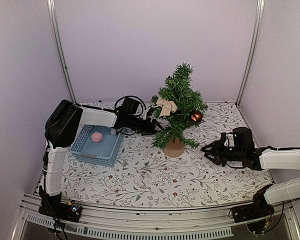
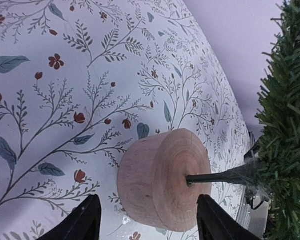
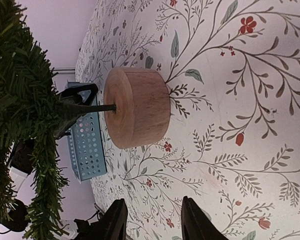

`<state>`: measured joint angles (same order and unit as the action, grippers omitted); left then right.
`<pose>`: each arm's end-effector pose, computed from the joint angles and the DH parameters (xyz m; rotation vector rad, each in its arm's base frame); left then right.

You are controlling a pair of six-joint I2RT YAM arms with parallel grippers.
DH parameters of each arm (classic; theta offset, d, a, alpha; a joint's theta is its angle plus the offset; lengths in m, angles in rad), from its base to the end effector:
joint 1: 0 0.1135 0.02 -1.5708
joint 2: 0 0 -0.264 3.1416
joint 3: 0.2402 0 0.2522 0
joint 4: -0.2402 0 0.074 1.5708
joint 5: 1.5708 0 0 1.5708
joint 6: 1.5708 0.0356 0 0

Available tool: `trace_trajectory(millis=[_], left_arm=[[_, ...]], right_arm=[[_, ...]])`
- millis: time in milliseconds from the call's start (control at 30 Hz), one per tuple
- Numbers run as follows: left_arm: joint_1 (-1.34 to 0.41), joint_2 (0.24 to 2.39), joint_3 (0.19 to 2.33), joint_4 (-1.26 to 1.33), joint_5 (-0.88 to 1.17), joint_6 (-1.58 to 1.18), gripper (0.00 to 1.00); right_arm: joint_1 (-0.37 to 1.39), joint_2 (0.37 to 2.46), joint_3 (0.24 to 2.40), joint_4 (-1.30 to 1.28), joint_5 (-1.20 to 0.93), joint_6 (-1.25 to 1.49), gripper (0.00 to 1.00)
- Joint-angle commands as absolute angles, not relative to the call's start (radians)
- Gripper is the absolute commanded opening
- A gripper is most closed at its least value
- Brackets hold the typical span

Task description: Decorate the small christmas tree

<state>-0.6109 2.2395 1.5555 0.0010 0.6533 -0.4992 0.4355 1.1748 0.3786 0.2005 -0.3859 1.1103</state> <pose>0.3896 -0.2992 0.1478 0.5200 2.3747 -1.2925 0.1947 0.1054 0.1639 0.5622 2.3566 1.2292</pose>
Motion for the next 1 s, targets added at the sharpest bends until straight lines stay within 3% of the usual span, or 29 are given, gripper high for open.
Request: trace_trajectory(millis=[0, 967], left_arm=[[-0.636, 2.274, 1.587, 0.043, 0.698, -0.508, 0.66], [-0.661, 2.259, 1.461, 0.207, 0.717, -0.587, 0.45]], right_arm=[[0.438, 1.270, 0.407, 0.355, -0.438, 1.118, 0.39], [0.477, 1.757, 0.687, 0.559, -0.509, 1.067, 0.28]])
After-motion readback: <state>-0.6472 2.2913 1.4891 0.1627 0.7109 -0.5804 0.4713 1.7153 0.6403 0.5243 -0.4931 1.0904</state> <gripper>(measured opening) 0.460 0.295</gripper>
